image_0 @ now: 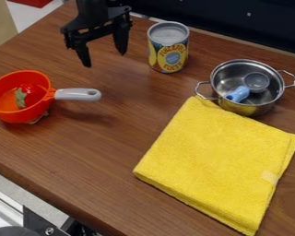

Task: Move the strawberry to the silver pot

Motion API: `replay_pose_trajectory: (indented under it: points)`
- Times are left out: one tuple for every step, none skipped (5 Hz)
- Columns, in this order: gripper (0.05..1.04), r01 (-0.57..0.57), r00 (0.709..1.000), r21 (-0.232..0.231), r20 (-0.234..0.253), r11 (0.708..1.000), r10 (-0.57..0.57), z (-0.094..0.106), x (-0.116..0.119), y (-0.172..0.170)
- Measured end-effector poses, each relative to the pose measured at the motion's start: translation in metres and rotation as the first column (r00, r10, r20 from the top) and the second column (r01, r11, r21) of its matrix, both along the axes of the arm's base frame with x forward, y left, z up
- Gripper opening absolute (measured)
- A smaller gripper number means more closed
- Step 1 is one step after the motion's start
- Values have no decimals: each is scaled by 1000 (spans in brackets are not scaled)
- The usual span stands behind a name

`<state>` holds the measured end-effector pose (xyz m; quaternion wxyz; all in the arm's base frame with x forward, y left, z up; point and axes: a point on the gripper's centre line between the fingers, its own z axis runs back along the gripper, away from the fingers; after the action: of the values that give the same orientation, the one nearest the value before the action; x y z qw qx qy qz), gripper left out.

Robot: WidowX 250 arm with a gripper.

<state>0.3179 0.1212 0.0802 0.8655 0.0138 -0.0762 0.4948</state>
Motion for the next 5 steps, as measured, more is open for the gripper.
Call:
replay_pose_trajectory:
  points:
    - [1000, 11, 999, -12, -35, 1000, -12, -11, -4, -2]
    - [1001, 189, 979, -5, -75, 982, -189, -11, -11, 5]
    - [1001, 292, 955, 23, -64, 956, -291, 5, -19, 16]
    - [1001, 342, 935, 6, -100, 940, -340, 16, -33, 35]
    - [1000, 393, 918, 52, -87, 918, -388, 34, -51, 61]
